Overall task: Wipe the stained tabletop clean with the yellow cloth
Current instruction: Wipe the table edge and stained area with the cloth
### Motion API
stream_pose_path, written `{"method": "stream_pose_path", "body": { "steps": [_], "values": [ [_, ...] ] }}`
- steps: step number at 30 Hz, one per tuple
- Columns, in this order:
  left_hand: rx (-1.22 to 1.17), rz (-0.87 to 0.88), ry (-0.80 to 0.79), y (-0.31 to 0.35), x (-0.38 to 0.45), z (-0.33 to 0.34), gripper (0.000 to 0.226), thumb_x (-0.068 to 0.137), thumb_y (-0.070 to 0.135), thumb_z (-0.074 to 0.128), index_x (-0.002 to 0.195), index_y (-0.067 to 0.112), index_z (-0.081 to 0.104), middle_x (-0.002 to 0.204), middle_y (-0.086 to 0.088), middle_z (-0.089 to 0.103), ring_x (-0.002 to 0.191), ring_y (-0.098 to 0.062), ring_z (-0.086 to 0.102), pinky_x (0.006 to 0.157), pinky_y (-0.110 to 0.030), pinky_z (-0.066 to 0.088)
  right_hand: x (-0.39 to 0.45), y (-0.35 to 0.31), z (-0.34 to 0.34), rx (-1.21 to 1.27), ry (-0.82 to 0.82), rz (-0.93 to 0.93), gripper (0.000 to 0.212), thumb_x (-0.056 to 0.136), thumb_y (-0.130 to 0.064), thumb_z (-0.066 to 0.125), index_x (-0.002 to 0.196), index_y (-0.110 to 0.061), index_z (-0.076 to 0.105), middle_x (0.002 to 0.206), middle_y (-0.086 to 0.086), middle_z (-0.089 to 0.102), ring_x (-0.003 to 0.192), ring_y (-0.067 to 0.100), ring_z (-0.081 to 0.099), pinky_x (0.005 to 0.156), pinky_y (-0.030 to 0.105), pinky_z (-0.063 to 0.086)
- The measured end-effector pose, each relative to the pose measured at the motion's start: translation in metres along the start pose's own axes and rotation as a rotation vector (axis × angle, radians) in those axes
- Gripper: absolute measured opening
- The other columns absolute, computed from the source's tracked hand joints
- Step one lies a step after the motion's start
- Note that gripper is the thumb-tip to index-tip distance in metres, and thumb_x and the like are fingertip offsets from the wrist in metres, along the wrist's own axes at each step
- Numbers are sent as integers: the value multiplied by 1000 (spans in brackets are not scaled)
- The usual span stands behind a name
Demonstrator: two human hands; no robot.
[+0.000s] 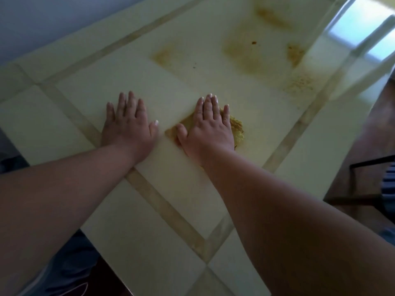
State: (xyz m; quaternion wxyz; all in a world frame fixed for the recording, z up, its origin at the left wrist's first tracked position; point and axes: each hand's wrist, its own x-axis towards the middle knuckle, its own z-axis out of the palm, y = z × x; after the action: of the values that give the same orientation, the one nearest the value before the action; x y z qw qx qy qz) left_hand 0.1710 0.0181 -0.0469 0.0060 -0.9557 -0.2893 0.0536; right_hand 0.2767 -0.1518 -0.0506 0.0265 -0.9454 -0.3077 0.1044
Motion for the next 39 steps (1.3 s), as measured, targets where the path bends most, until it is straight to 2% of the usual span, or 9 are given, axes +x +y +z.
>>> {"method": "stream_pose_path", "body": {
  "steps": [6, 12, 17, 25, 32, 39],
  "values": [
    [-53, -45, -8, 32, -1, -9, 80, 102, 54, 25, 165, 5, 15, 176, -17, 3, 163, -33, -2, 129, -58, 0, -37, 38, 3, 2, -12, 31, 97, 106, -70, 15, 173, -7, -15, 184, 14, -19, 168, 25, -26, 134, 55, -14],
    [-96, -109, -17, 48, -9, 0, 79, 103, 52, 29, 164, 3, 18, 175, -18, 6, 162, -35, 3, 129, -60, 4, -72, 75, 7, -8, -9, 63, 97, 106, -72, 11, 173, -8, -16, 183, 13, -21, 167, 25, -27, 134, 54, -13],
    [-125, -53, 53, 37, -20, 14, 86, 96, 58, 21, 165, 6, 21, 175, -17, 11, 162, -34, 8, 130, -55, 3, -109, 110, 8, -13, -26, 94, 97, 105, -74, 10, 173, -9, -17, 183, 11, -23, 166, 23, -30, 135, 52, -14],
    [-111, -41, 61, 35, -21, 16, 89, 94, 59, 20, 164, 4, 21, 175, -19, 12, 162, -36, 9, 130, -56, 4, -159, 152, 8, -6, -51, 140, 98, 104, -74, 9, 173, -10, -18, 182, 11, -25, 166, 23, -32, 135, 51, -15],
    [-107, -39, 63, 35, -21, 16, 88, 95, 57, 22, 164, 3, 21, 174, -21, 13, 161, -38, 10, 129, -58, 5, -189, 162, 14, -24, -63, 210, 99, 102, -74, 5, 173, -9, -17, 182, 13, -24, 166, 24, -32, 134, 51, -17],
    [-143, -48, 91, 37, -21, 14, 87, 92, 53, 27, 160, -1, 29, 171, -25, 21, 159, -41, 16, 128, -61, 8, -194, 134, 16, -7, -99, 214, 99, 100, -72, 1, 170, -6, -20, 180, 17, -29, 163, 28, -36, 133, 55, -19]
  ]
}}
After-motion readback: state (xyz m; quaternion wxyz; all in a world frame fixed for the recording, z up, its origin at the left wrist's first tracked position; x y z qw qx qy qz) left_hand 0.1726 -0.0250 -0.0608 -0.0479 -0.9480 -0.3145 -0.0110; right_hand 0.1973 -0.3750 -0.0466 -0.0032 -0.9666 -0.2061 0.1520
